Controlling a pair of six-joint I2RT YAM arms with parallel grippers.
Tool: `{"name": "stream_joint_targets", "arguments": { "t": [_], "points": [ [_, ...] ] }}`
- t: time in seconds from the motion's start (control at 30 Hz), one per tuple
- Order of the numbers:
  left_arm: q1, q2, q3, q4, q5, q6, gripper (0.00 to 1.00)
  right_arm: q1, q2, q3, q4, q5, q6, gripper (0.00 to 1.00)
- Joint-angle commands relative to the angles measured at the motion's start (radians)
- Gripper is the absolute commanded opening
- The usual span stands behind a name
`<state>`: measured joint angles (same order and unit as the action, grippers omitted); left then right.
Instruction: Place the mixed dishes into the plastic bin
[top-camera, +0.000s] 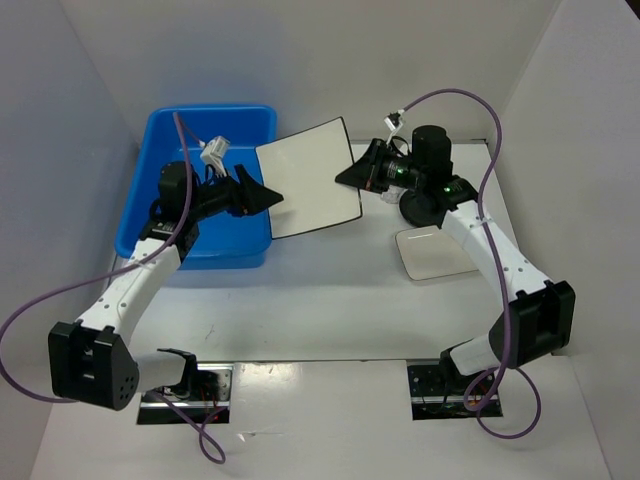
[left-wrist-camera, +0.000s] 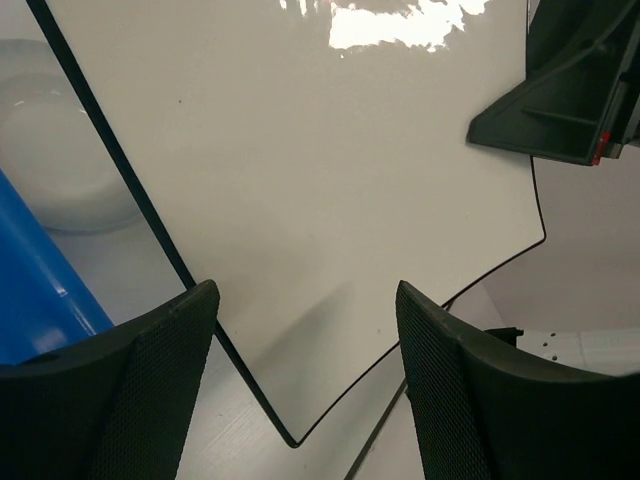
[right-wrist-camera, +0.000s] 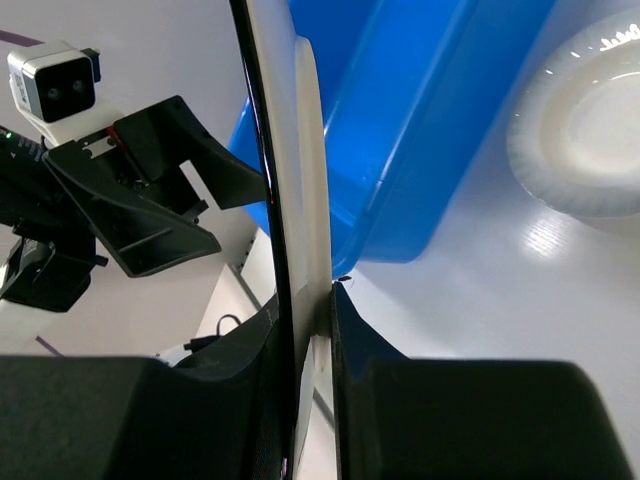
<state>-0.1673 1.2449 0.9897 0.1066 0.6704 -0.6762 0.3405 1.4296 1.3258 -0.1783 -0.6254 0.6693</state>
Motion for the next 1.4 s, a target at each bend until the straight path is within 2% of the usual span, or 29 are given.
{"name": "stream_joint_targets", "arguments": {
  "t": [0.0, 0.53, 0.9, 1.07, 1.2, 1.23, 1.27, 1.37],
  "points": [
    [0.012, -0.050, 0.013, 0.013, 0.009, 0.052, 0.79, 0.009, -0.073, 0.116, 0.157, -0.134, 0.041, 0.00],
    [0.012, -0.130, 0.081, -0.145, -0.084, 0.150, 0.80, 0.009, -0.092, 0.116, 0.091, -0.115, -0.020, 0.00],
    [0.012, -0.062, 0.020, -0.113, -0.078, 0.150, 0.80, 0.009, -0.101, 0.125, 0.100, -0.134, 0.009, 0.00],
    [0.012, -0.052, -0.011, -0.067, -0.078, 0.136, 0.80, 0.000, -0.101, 0.115, 0.154, -0.181, 0.078, 0.00],
    [0.012, -0.027, -0.034, 0.002, -0.031, 0.095, 0.71, 0.000, -0.101, 0.093, 0.189, -0.201, 0.105, 0.00],
    [0.012, -0.027, -0.046, 0.021, -0.017, 0.083, 0.66, 0.000, -0.101, 0.079, 0.203, -0.210, 0.116, 0.00],
    [0.012, -0.027, -0.046, 0.050, -0.005, 0.057, 0.56, -0.009, -0.101, 0.070, 0.212, -0.223, 0.116, 0.00],
    [0.012, -0.027, -0.046, 0.083, 0.033, 0.027, 0.41, -0.020, -0.101, 0.024, 0.273, -0.247, 0.171, 0.00]
  ]
}}
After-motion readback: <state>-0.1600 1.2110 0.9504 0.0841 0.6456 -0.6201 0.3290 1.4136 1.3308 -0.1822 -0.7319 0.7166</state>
